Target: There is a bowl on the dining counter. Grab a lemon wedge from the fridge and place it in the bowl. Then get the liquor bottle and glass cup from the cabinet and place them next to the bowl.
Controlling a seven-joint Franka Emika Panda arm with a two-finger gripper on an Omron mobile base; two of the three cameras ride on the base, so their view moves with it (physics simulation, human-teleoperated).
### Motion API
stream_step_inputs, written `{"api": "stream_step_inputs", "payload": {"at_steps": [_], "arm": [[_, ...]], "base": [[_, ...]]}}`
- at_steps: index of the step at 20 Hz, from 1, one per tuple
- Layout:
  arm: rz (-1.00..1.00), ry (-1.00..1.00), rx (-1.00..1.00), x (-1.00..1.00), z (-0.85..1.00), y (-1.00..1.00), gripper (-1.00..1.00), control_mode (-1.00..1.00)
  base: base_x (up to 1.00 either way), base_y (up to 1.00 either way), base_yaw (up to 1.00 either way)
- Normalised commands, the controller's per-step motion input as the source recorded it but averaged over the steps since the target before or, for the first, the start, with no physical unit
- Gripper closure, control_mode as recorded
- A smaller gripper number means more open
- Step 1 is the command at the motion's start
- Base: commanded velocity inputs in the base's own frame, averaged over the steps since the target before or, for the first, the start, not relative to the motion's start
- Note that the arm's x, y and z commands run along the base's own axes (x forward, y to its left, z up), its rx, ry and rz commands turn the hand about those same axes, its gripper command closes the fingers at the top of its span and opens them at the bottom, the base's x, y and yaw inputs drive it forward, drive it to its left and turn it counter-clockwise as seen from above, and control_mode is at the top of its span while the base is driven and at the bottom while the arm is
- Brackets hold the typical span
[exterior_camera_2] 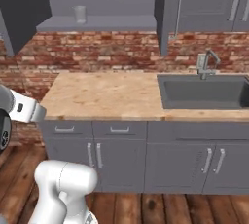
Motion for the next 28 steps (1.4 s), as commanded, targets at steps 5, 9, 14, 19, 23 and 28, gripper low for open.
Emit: {"api": "stream_step_inputs", "payload": {"at_steps": [5, 9, 14, 19, 23, 28], "arm": [[0.0, 0.0, 0.0, 0.0, 0.0, 0.0, -1.0, 1.0], [0.0, 0.0, 0.0, 0.0, 0.0, 0.0, -1.0, 1.0], [0.0, 0.0, 0.0, 0.0, 0.0, 0.0, -1.0, 1.0], [0.0, 0.0, 0.0, 0.0, 0.0, 0.0, -1.0, 1.0], [0.0, 0.0, 0.0, 0.0, 0.0, 0.0, -1.0, 1.0], [0.0, 0.0, 0.0, 0.0, 0.0, 0.0, -1.0, 1.0]], "base": [[0.14, -0.02, 0.13], [0.6, -0.3, 0.0], [0.74, -0.24, 0.02], [0.67, -0.13, 0.08], [0.81, -0.06, 0.24], [0.78, -0.2, 0.31]]}}
